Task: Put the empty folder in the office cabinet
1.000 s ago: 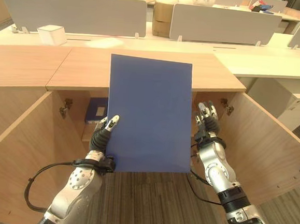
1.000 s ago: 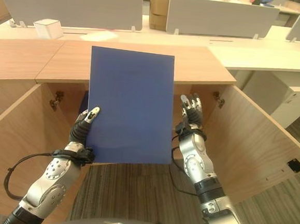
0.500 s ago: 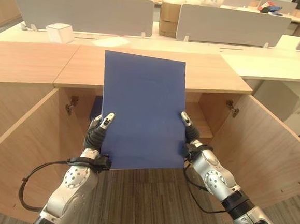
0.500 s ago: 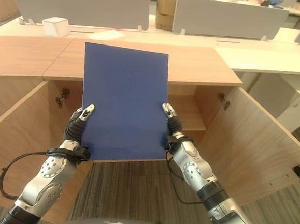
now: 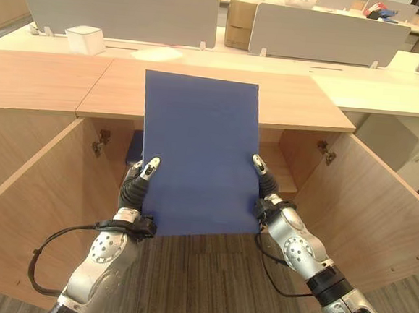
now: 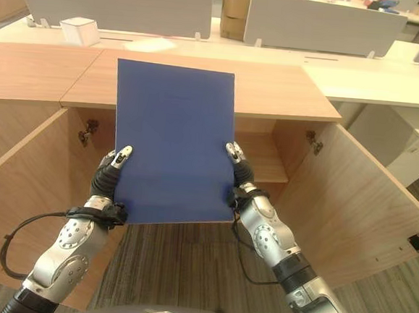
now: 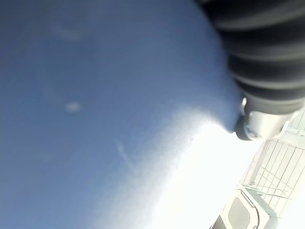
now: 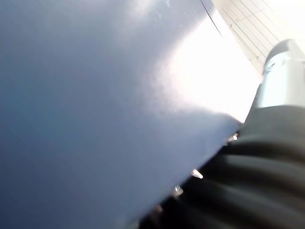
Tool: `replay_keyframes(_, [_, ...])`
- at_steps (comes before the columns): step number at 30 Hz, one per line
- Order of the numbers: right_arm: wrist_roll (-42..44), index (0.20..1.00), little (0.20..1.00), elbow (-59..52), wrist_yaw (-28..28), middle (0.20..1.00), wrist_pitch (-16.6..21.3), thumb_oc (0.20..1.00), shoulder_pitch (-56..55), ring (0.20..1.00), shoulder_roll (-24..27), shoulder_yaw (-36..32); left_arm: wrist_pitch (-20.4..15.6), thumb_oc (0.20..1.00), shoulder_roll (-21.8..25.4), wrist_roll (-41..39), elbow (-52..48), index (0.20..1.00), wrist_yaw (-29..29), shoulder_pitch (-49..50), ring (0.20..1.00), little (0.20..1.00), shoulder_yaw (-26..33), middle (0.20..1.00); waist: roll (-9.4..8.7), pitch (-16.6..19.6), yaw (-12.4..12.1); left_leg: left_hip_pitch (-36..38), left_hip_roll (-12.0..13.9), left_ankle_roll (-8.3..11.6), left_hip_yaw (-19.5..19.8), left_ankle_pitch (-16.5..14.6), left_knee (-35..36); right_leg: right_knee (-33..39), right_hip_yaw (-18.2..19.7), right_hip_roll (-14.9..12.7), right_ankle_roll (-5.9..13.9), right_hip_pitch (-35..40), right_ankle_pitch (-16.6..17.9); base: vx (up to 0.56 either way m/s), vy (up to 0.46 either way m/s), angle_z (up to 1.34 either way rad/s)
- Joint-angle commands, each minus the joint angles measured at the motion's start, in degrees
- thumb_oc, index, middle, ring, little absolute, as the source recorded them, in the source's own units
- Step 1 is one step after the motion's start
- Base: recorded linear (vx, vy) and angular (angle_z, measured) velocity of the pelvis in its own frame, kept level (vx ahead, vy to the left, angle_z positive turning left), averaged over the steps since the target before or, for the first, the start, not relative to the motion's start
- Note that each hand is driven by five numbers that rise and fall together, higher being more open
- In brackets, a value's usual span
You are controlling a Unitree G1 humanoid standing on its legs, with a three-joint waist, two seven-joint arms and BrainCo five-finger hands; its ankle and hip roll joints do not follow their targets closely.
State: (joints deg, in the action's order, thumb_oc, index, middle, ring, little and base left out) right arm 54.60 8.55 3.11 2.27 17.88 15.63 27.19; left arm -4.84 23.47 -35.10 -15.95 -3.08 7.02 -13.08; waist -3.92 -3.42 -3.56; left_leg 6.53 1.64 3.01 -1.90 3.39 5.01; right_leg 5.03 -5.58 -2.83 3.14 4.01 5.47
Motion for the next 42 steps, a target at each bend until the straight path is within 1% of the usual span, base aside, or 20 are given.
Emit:
replay_keyframes(1, [-1.54, 1.0, 1.0, -5.77, 1.34, 1.0, 2.94, 1.0, 3.3, 1.0, -2.49, 0.9, -4.76, 0.2, 0.38, -0.12, -7.5, 0.2, 2.87, -4.54, 0.2, 0.2, -0.6, 0.2, -2.54, 1.26, 0.3, -0.07, 0.12, 0.07, 0.37, -6.78, -0.01, -0.03, -0.39, -7.0, 5.16, 1.87, -3.66, 0.0, 0.0, 0.0])
replay_keyframes(7, [-2.38, 1.0, 1.0, -7.27, 5.47, 1.0, 0.57, 1.0, 5.47, 1.0, -0.65, 6.08, -5.14, 0.2, 0.07, -2.14, -7.99, 0.2, 4.39, -5.5, 0.2, 0.2, -1.7, 0.2, -2.9, 1.12, -0.16, -0.31, 0.05, 0.13, 0.66, -6.63, -0.01, -0.03, -0.59, -7.03, 5.1, 1.76, -3.69, 0.0, 0.0, 0.0])
replay_keyframes(10, [-2.87, 1.0, 1.0, -7.5, 6.83, 1.0, -0.09, 1.0, 6.04, 1.0, 0.34, 7.43, -5.27, 0.2, 0.17, -2.91, -8.35, 0.2, 5.22, -5.79, 0.2, 0.2, -1.86, 0.2, -2.96, 1.04, -0.3, -0.37, 0.06, 0.16, 0.69, -6.59, -0.01, -0.03, -0.72, -7.07, 5.16, 1.75, -3.73, 0.0, 0.0, 0.0])
replay_keyframes(11, [-3.25, 1.0, 1.0, -7.86, 7.79, 1.0, -0.38, 1.0, 6.51, 1.0, 1.33, 8.43, -5.37, 0.2, 0.33, -3.54, -8.58, 0.2, 5.79, -5.83, 0.2, 0.2, -2.0, 0.2, -3.02, 1.01, -0.45, -0.43, 0.05, 0.16, 0.79, -6.53, -0.01, -0.03, -0.81, -7.1, 5.14, 1.79, -3.77, 0.0, 0.0, 0.0])
replay_keyframes(21, [-4.05, 1.0, 1.0, -8.09, 10.91, 1.0, -1.75, 1.0, 7.47, 1.0, 3.67, 10.9, -5.17, 0.2, 0.6, -6.31, -8.77, 0.2, 8.08, -5.89, 0.2, 0.2, -2.89, 0.2, -3.07, 0.86, -1.17, -0.8, -0.15, 0.15, 1.45, -6.3, -0.01, -0.03, -1.26, -7.25, 5.14, 1.76, -3.79, 0.0, 0.002, 0.05])
replay_keyframes(22, [-4.05, 0.818, 0.818, -8.06, 10.99, 0.818, -1.81, 0.818, 7.44, 0.818, 3.66, 10.93, -5.11, 0.2, 0.65, -6.44, -8.71, 0.2, 8.18, -5.86, 0.2, 0.2, -2.96, 0.2, -3.05, 0.83, -1.2, -0.81, -0.16, 0.14, 1.47, -6.3, -0.01, -0.03, -1.25, -7.25, 5.15, 1.76, -3.8, 0.0, -0.001, 0.04])
replay_keyframes(23, [-4.0, 0.558, 0.558, -7.93, 11.04, 0.558, -1.88, 0.558, 7.24, 0.558, 3.57, 10.91, -5.0, 0.2, 0.57, -6.77, -8.63, 0.2, 8.32, -5.71, 0.2, 0.2, -3.0, 0.2, -3.01, 0.8, -1.19, -0.81, -0.13, 0.14, 1.51, -6.27, -0.01, -0.03, -1.39, -7.29, 5.14, 1.78, -3.78, 0.0, -0.001, 0.03])
replay_keyframes(24, [-3.92, 0.489, 0.489, -7.82, 11.11, 0.489, -1.89, 0.489, 7.12, 0.489, 3.51, 10.86, -4.92, 0.2, 0.55, -6.84, -8.55, 0.2, 8.36, -5.65, 0.2, 0.2, -2.97, 0.2, -3.0, 0.77, -1.19, -0.82, -0.13, 0.14, 1.53, -6.25, -0.01, -0.03, -1.42, -7.3, 5.15, 1.81, -3.77, 0.0, 0.0, 0.0])
replay_keyframes(25, [-3.92, 0.2, 0.2, -7.67, 11.17, 0.2, -1.88, 0.2, 6.91, 0.2, 3.5, 10.81, -4.88, 0.2, 0.54, -6.98, -8.45, 0.2, 8.42, -5.57, 0.2, 0.2, -2.93, 0.2, -2.97, 0.72, -1.18, -0.85, -0.12, 0.14, 1.54, -6.22, -0.01, -0.03, -1.5, -7.3, 5.13, 1.81, -3.78, 0.0, 0.0, 0.0])
replay_keyframes(42, [-4.08, 0.2, 0.2, -6.5, 10.79, 0.2, -2.16, 0.2, 4.12, 0.2, 2.04, 8.72, -3.97, 0.2, -0.38, -7.65, -7.84, 0.2, 8.61, -4.4, 0.2, 0.2, -2.51, 0.2, -2.32, 0.9, -0.52, -0.52, -0.03, 0.16, 1.63, -6.49, -0.01, -0.03, -1.38, -7.21, 5.05, 2.02, -3.95, 0.0, 0.0, 0.0])
